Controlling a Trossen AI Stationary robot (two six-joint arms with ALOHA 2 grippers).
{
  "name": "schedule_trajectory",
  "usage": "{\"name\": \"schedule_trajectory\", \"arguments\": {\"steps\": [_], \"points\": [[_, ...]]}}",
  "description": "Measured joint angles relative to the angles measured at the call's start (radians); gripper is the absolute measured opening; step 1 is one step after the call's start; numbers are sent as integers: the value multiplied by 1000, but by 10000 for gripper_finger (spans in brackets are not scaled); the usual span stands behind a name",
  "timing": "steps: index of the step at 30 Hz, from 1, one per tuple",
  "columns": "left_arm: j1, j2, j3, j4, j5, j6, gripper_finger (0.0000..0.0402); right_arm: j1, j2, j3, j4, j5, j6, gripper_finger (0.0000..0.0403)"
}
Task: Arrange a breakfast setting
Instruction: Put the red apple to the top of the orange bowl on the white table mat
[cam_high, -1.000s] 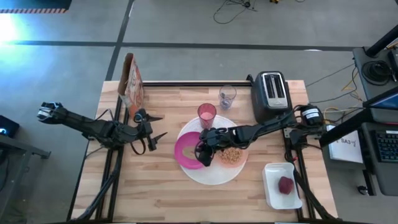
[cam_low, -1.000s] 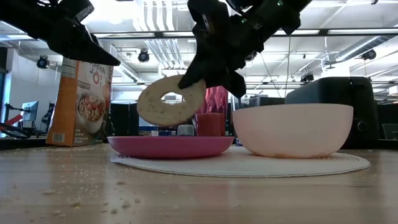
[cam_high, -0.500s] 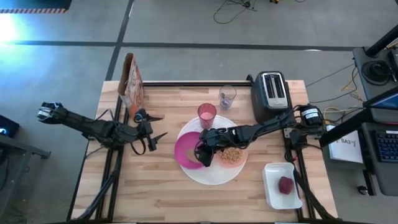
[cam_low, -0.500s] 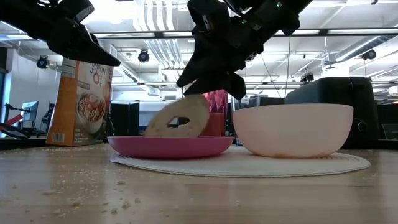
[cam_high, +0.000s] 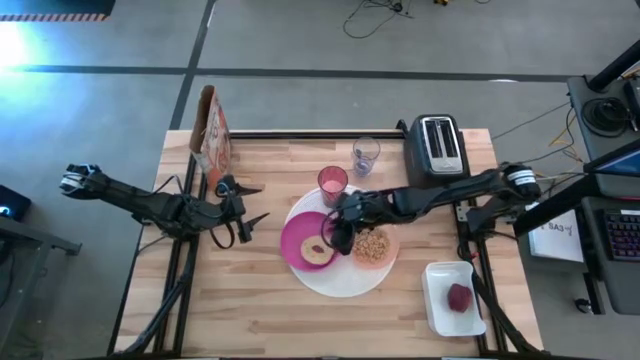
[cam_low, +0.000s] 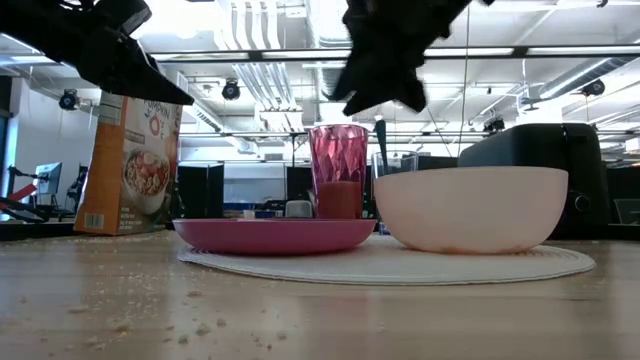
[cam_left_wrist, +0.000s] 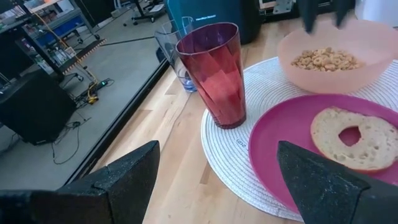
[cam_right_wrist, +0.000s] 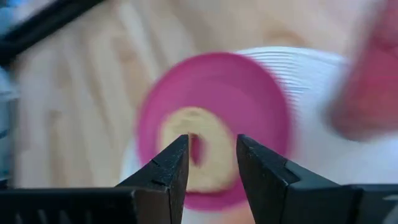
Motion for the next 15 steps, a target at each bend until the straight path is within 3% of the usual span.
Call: {"name": "schedule_trajectory", "arguments": {"steps": [6,9,15], "points": [[0,1,0,9,0,-9,306,0,-121,-8,-212,142,65,122],[0,1,0,12,-1,-9,306,0,-161,-28,-317,141,127,124],[0,1,0,14,-16,-9,306,23,-207,-70,-570,66,398,132]]}}
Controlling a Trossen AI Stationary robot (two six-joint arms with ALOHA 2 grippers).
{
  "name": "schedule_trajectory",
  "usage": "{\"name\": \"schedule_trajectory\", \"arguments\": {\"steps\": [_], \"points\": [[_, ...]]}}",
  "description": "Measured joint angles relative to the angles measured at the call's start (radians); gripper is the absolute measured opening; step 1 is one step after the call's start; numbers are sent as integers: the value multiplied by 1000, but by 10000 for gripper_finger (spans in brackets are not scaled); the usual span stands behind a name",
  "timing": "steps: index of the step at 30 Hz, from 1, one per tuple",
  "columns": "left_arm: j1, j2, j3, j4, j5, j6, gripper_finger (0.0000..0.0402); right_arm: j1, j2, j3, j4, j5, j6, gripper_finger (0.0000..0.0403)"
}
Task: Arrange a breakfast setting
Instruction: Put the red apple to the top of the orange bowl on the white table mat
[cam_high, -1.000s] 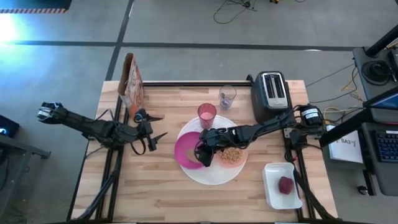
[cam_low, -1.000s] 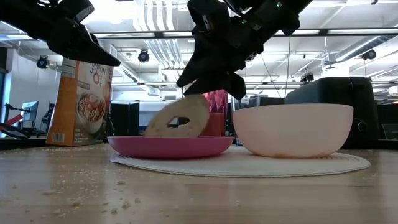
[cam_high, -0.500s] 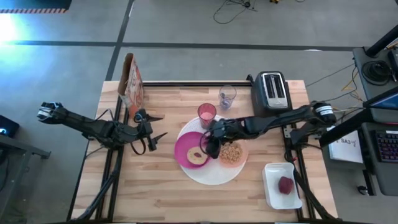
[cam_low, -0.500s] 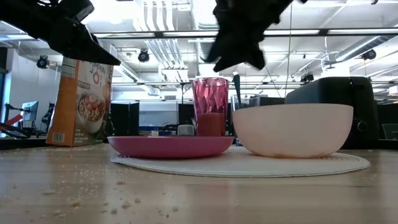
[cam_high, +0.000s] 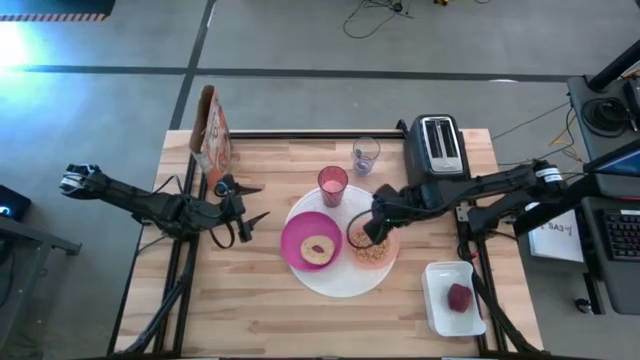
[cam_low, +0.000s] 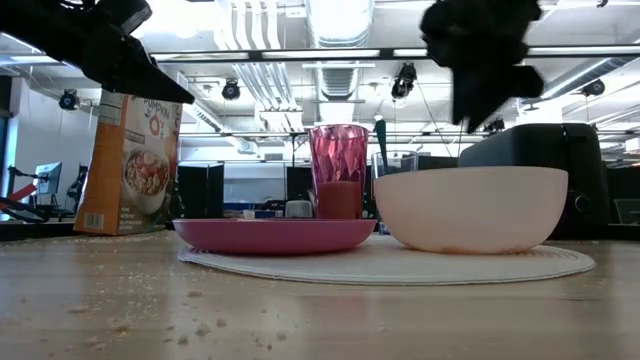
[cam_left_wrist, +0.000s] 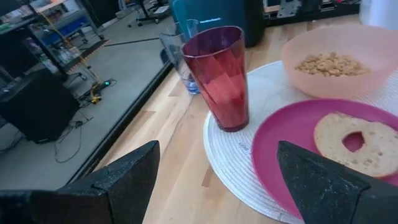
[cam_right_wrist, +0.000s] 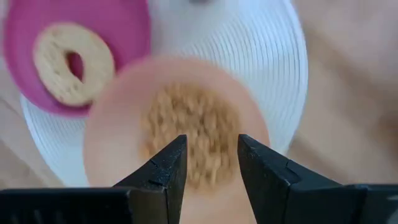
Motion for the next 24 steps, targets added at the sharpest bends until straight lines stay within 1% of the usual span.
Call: {"name": "schedule_trajectory", "arguments": {"steps": [2,7,13,17,21,24], "points": [[0,0,0,3,-17,0,306,9,-10,-19,-16,-58,85,138],[0,5,0,18,-22,0,306,33,-23,-48,-17,-250,216,163],[0,28,0,22,-46,0,306,74,-15,-50,-99,-390,378,201],[0,36,0,22,-73,8,306,122,-19,-51,-184,-507,509,220],[0,35,0,12,-99,27,306,190,-22,-51,-276,-583,645,236],[0,29,0,-6,-115,38,306,247,-17,-52,-315,-669,728,242]]}}
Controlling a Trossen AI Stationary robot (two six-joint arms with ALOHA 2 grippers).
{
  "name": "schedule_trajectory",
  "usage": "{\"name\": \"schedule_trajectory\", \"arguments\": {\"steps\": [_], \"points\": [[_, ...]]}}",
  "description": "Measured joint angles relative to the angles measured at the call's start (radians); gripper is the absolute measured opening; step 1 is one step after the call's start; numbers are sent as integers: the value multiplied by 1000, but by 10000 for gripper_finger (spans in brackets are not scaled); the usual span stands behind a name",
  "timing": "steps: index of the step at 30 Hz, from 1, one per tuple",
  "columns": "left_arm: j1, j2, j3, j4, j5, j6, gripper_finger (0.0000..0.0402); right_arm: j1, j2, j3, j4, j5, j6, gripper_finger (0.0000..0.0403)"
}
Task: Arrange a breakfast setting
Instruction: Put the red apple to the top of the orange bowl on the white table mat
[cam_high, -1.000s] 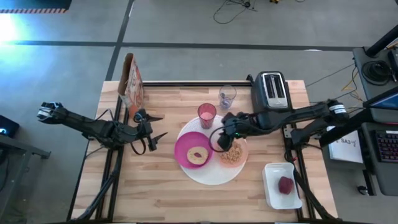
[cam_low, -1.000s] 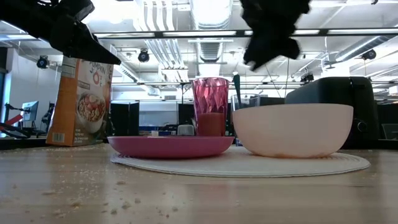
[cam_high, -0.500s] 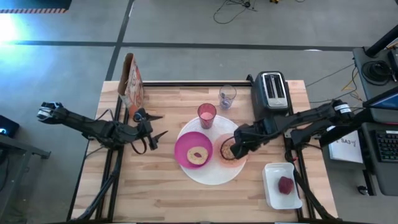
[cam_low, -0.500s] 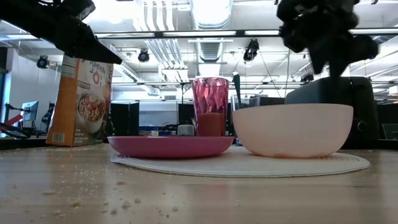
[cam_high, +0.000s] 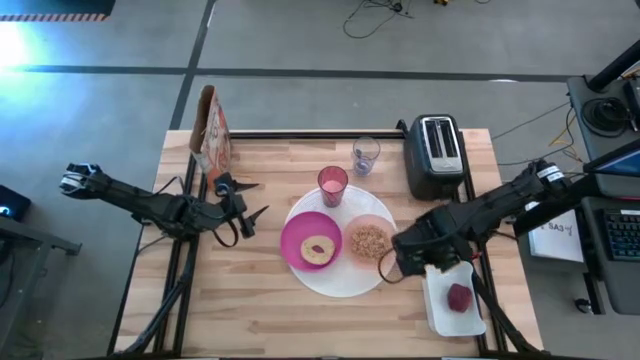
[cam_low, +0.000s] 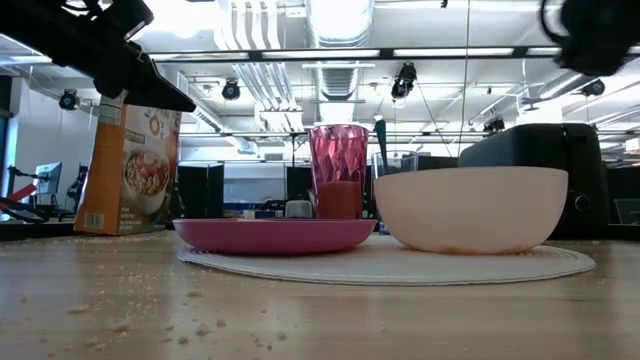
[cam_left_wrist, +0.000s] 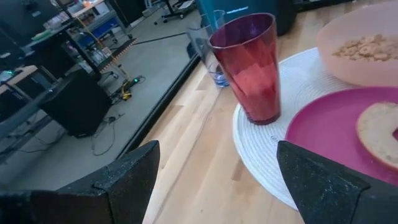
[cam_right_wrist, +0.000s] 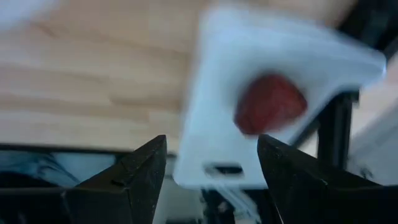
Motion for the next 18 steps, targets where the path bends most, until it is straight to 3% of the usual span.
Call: {"name": "schedule_trajectory", "arguments": {"steps": [3,18], "points": [[0,-8,0,-13,-11,10,306,53,3,-1,-7,-49,71,242],[0,-13,-6,-29,24,0,306,254,3,-47,-2,-51,296,242]]}}
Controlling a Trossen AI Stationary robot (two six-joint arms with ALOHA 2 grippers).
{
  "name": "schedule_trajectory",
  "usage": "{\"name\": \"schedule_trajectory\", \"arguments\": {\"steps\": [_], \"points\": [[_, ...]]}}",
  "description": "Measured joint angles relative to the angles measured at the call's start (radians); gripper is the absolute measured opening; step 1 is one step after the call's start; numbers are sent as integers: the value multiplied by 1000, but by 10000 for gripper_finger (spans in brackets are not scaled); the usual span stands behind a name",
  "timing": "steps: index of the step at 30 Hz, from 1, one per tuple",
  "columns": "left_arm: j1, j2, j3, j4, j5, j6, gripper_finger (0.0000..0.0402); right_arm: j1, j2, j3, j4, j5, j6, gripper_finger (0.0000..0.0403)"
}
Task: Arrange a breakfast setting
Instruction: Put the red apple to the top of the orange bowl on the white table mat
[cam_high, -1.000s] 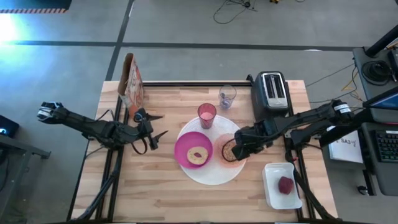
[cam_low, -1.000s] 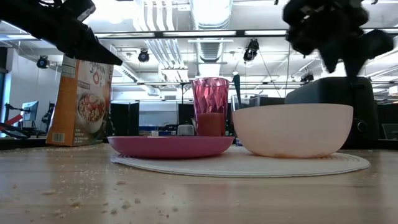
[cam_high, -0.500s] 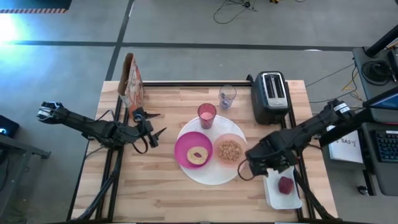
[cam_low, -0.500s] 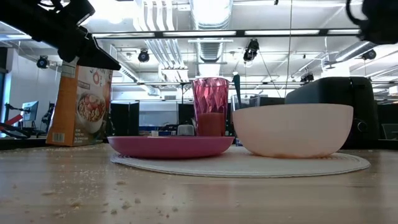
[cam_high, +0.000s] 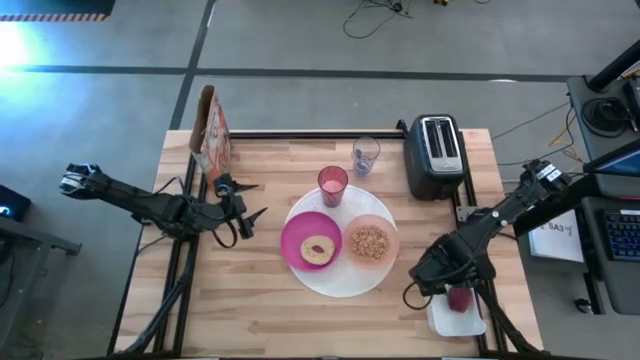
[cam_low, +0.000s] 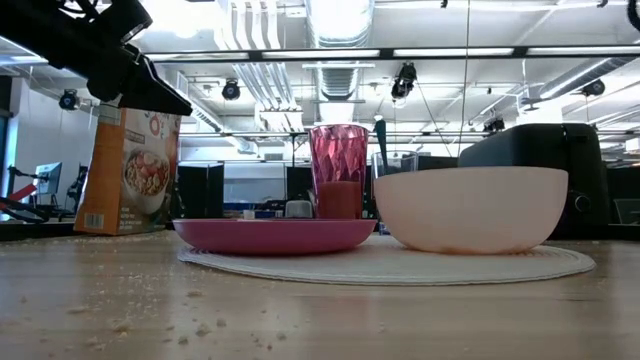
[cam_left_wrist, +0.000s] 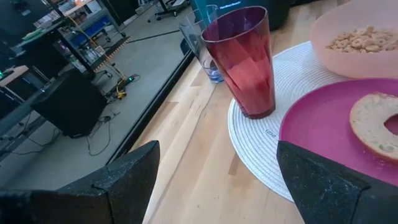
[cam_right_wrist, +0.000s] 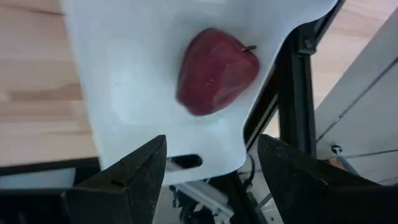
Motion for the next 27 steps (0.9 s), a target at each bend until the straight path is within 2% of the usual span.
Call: {"name": "schedule_trajectory", "arguments": {"steps": [9,14,27], "points": [[0,0,0,0,19,-12,306,12,0,-136,232,0,0,242],[0,0,0,2,19,-12,306,17,0,-192,234,-77,-15,242],[0,0,0,7,19,-13,306,20,-1,-266,272,-78,-70,242]]}}
